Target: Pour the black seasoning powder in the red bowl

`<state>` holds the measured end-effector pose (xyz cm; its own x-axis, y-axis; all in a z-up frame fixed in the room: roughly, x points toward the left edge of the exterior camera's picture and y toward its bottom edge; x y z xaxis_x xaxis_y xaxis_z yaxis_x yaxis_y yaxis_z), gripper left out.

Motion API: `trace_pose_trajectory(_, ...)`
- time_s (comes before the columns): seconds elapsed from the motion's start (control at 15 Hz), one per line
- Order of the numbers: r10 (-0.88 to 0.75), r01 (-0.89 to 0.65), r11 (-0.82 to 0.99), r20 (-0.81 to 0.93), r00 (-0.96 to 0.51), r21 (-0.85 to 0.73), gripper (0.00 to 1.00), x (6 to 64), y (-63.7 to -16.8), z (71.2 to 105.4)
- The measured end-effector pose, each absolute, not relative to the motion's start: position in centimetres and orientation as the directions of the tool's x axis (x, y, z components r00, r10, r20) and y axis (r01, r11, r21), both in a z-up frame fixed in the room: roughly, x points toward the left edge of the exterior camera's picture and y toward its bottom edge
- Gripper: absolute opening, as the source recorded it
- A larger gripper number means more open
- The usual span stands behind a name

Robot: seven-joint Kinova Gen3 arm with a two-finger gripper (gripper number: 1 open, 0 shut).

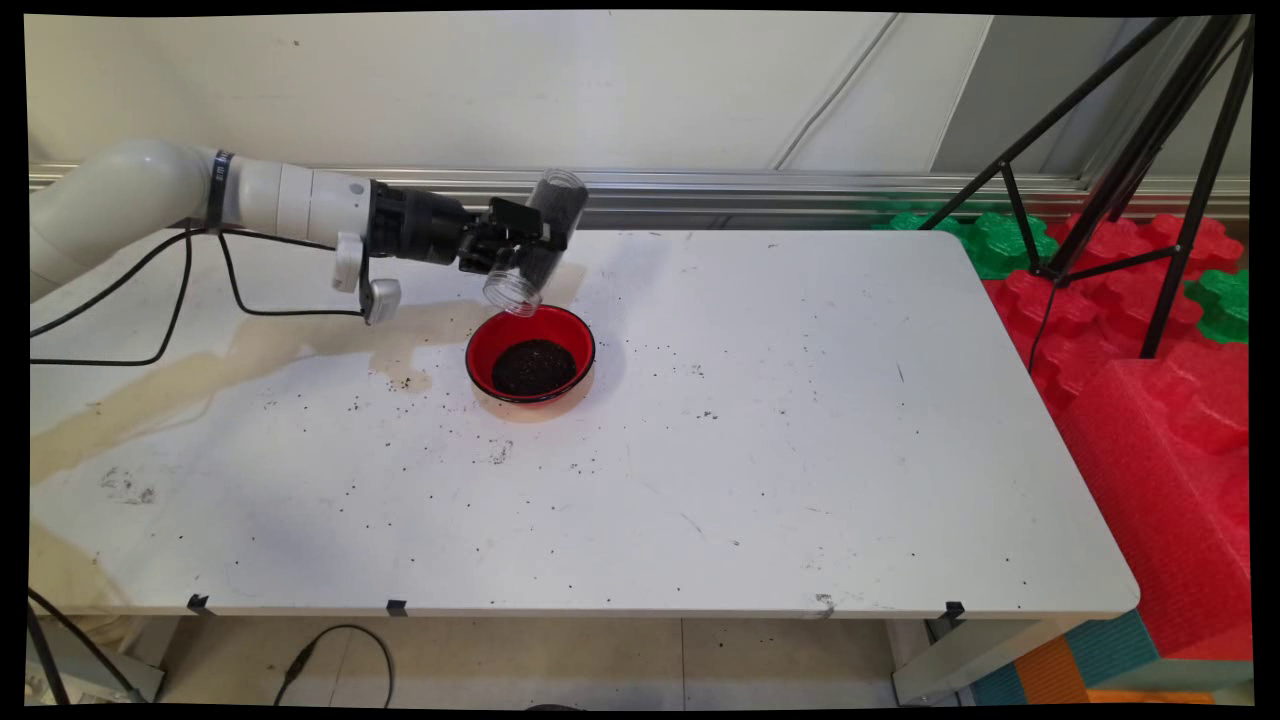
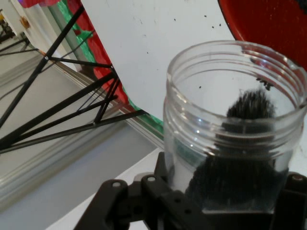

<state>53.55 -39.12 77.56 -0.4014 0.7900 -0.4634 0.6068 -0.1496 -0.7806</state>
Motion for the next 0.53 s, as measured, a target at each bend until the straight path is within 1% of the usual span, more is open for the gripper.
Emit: trace_pose_trajectory(0.53,0.767,0.624,-0.219,-0.527,-0.365,-0.750,0.00,53.16,-39.09,77.72)
